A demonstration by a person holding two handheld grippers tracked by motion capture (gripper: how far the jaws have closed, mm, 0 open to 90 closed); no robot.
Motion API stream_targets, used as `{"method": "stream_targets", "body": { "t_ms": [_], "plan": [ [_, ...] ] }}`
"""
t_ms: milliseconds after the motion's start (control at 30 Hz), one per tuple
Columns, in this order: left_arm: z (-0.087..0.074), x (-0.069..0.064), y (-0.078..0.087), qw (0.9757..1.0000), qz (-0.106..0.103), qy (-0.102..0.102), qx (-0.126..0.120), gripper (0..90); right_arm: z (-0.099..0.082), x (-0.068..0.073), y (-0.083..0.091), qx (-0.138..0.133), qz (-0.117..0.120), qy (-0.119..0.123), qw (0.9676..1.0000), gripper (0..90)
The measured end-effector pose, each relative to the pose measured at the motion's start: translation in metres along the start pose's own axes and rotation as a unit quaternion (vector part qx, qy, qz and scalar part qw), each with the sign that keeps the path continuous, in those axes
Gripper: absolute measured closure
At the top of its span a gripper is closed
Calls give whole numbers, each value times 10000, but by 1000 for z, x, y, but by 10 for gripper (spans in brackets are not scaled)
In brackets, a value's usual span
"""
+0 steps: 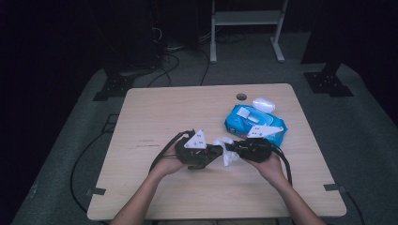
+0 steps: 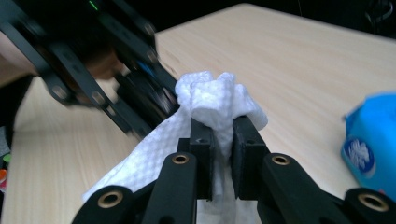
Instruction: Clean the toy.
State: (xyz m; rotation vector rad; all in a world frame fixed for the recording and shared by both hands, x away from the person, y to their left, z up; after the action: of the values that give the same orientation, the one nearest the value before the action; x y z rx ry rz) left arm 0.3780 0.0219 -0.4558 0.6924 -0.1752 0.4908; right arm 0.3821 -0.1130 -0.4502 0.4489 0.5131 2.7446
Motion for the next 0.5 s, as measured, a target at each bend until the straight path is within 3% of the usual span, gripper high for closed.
{"method": "stream_targets", "body": {
  "t_ms": [300,500],
  "plan": [
    [7,0,2,9999,38,-15,-149,645,23,18,3,-288,224,189,9992,804],
    [9,0,2,9998,25,33,-210,652,7,6,4,-144,81,19,9999,804]
  ]
}}
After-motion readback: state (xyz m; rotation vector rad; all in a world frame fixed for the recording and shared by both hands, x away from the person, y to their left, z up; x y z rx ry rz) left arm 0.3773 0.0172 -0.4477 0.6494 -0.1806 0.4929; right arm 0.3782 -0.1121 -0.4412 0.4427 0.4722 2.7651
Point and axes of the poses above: each handheld gripper's, and its own axes: y roughly backward along the jaws, z roughly out of its top, x roughly to its left, the point moved 8 cm from there along -y, roughly forward along the jaws, and after that the axes turned 13 degrees about z, right-handed, at the moved point
